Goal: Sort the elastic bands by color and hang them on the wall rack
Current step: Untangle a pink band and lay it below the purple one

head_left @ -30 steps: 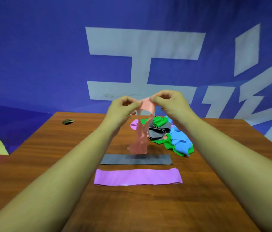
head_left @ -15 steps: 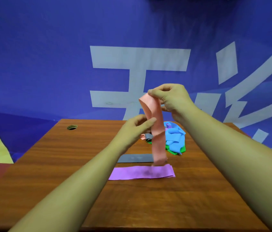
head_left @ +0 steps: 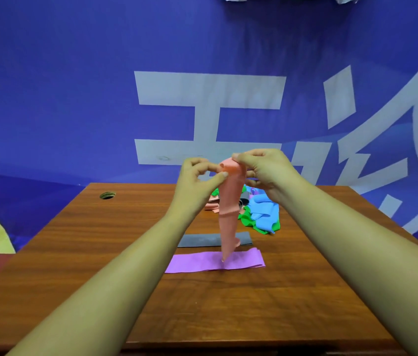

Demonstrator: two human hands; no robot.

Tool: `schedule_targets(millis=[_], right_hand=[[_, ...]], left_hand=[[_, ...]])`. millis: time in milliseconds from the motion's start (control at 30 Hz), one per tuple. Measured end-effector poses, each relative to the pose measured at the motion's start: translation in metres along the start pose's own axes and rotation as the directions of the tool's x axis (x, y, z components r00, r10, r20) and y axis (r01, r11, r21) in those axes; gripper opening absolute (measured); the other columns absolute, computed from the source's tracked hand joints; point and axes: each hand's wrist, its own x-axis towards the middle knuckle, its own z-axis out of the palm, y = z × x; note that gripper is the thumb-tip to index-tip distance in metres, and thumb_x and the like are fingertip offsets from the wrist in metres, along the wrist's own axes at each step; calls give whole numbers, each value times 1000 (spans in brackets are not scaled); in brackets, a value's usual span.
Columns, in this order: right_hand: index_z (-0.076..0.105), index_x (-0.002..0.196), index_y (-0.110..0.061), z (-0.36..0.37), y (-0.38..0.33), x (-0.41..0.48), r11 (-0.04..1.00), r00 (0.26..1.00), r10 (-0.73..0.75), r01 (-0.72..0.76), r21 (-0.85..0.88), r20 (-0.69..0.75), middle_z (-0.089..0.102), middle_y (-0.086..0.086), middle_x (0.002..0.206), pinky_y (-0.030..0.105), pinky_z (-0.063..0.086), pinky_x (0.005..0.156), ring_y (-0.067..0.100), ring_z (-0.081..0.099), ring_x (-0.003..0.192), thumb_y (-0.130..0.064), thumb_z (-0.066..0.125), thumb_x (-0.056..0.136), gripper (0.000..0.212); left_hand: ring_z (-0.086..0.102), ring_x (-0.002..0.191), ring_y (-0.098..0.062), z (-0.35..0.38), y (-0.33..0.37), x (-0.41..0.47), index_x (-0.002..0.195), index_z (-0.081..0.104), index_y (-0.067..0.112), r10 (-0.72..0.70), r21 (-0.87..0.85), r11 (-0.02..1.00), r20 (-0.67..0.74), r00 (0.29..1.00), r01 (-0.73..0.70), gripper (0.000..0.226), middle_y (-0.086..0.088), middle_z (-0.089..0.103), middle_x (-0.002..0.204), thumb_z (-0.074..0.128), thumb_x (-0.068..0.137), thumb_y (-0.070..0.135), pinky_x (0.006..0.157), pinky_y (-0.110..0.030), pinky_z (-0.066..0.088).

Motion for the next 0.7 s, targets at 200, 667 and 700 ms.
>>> schedule_targets(millis=[200,667,700], right_hand=[[70,89,-18,-2,22,-7,997,966,72,-67,-29,248,72,-1,83,32,46,80,15,66,81,-33,66,88,15],[63,74,-8,7,34,-11,994,985,7,-25,103,172,45,-4,49,21,38,49,8,39,42,-9,67,88,14],[60,69,-11,7,33,-9,993,988,3,-22,120,156,43,-5,48,21,36,49,8,37,43,-8,66,89,21]], left_hand=[[58,66,-1,-9,20,8,85,70,10,-101,-198,975,-6,995,98,7,4,66,74,67,89,15,61,-9,44],[51,71,-14,-21,4,-2,69,68,21,-406,-100,897,198,892,430,47,3,58,72,49,94,55,64,-25,37],[54,72,-11,-22,5,-6,70,70,21,-369,-70,916,236,899,394,46,5,63,73,48,94,54,64,-22,39]])
